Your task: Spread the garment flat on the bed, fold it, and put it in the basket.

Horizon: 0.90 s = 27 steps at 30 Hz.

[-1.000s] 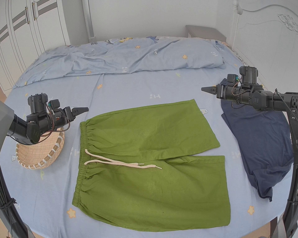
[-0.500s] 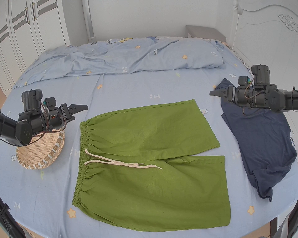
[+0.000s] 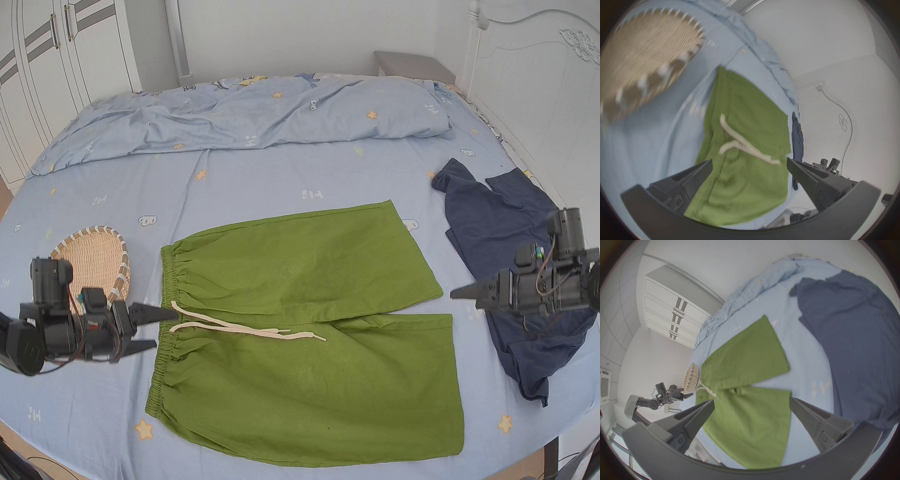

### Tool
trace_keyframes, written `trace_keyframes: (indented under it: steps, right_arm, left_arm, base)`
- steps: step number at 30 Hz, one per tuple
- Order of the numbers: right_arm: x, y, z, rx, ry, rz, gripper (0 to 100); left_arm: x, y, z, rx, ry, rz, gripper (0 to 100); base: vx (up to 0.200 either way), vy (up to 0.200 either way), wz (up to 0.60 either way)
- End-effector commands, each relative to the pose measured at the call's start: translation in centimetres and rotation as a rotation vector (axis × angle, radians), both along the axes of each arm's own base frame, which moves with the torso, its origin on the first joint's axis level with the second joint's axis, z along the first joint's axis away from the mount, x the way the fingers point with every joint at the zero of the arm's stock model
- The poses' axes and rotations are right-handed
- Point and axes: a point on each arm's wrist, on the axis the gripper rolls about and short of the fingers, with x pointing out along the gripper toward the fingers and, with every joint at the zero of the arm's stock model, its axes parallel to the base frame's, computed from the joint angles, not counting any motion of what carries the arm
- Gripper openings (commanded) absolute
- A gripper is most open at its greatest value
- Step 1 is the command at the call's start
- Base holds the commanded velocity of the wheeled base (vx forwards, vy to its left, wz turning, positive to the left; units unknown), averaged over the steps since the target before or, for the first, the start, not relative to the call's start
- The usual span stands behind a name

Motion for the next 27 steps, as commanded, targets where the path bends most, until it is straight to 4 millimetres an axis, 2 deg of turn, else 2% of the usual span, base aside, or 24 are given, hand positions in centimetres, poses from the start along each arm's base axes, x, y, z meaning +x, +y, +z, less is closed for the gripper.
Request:
trace_keyframes:
  steps: [1, 6, 11, 19, 27]
  right_arm:
    - [-6.8, -0.6, -2.0, 0.038, 0.036, 0.026, 100]
    - [-8.2, -0.8, -3.1, 0.033, 0.036, 0.027, 100]
    - [-8.3, -1.1, -2.4, 0.043, -0.01, 0.007, 100]
    - [-8.7, -1.1, -2.1, 0.044, -0.026, 0.008, 100]
    - [-8.7, -1.1, -2.2, 0.044, -0.021, 0.008, 100]
  left_arm:
    - [-6.9, -0.5, -3.4, -0.085, 0.188, -0.044, 100]
    - [-8.2, -0.6, -4.4, -0.1, 0.203, -0.062, 100]
    - [-8.4, -0.5, -5.0, -0.082, 0.21, -0.075, 100]
    - [-8.2, 0.2, -8.6, 0.031, 0.286, -0.143, 100]
    - [-7.9, 1.8, -8.8, 0.05, 0.255, -0.09, 100]
  base:
    - [0.0, 0.0, 0.0]
    - [0.0, 0.0, 0.0]
    - [0.0, 0.0, 0.0]
    - [0.0, 0.0, 0.0]
    - [0.0, 0.0, 0.0]
